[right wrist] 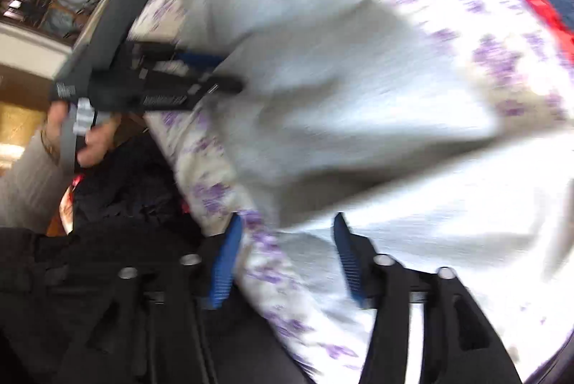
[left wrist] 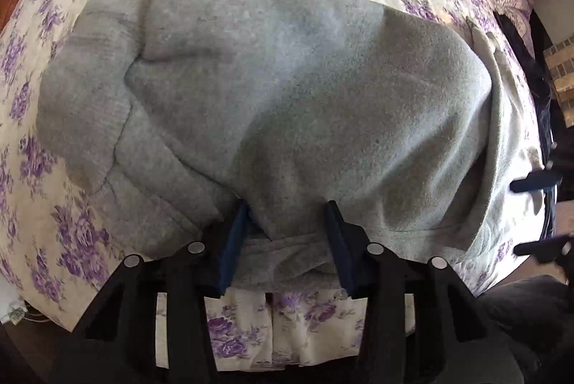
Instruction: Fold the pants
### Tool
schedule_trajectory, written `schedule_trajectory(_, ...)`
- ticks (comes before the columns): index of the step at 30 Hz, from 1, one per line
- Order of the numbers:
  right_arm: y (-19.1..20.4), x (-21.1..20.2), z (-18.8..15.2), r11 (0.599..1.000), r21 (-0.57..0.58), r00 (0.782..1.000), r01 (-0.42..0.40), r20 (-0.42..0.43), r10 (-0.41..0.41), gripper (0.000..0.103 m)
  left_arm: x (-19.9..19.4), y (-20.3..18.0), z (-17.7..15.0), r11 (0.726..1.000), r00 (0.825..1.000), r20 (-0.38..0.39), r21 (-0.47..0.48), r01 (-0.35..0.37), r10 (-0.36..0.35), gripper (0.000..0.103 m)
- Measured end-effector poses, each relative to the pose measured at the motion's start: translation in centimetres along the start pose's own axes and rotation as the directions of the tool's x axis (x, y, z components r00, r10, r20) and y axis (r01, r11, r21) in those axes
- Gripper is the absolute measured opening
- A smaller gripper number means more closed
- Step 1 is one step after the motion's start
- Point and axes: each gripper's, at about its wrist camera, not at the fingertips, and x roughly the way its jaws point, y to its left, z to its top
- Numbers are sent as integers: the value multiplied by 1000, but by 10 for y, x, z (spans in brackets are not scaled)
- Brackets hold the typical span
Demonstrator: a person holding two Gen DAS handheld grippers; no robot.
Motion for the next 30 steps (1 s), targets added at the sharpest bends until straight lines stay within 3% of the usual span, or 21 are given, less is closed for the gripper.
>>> schedule_trajectory(3,-52,-50,21,977,128,982,172,49,-180,65,3,12,2,995,999,15,-94,39,-38,32)
schedule_trajectory(6,-132,-80,46,874,386,946,295,9,-323,73,4,6,1,997,999,25,-73,21,-19,30)
schedule_trajectory(7,-159,-80,52,825,480,947,297,-34,-321,73,5,4,1,998,1000,28,-66,15,-13,30)
schedule_trajectory(10,-227,-63,62,671,707,974,224,-136,-182,70,5,4,1,997,999,36,-71,25,-23,29)
schedule_trajectory(12,-238,-52,76,628,743,973,232,-174,-154,62,5,9,-2,996,998,42,-85,39,-36,28)
schedule_trajectory(14,-243,-43,86,611,731,953,304,-240,-186,62,4,14,-5,994,998,50,-96,48,-43,28)
schedule_trajectory(19,-249,0,84,561,725,911,400,-379,-160,63,-1,21,-12,992,996,70,-109,59,-51,28)
schedule_trajectory(20,-249,7,78,556,729,911,400,-384,-153,58,-1,21,-12,992,996,74,-113,62,-54,28)
schedule_trajectory(21,-251,7,72,549,744,921,381,-356,-157,46,-1,21,-11,991,995,77,-116,67,-58,28)
schedule_trajectory(22,-250,2,65,541,761,933,359,-317,-173,19,-3,25,-16,990,995,82,-121,69,-60,29)
schedule_trajectory(24,-242,-17,48,560,780,960,278,-216,-176,12,-6,29,-21,988,994,86,-130,79,-68,29)
schedule_trajectory(26,-229,-48,23,588,782,975,207,-113,-193,11,-7,31,-21,989,995,80,-129,77,-67,29)
schedule_trajectory(30,-199,-113,-57,600,796,974,79,68,-218,11,-8,27,-18,993,998,55,-110,50,-44,29)
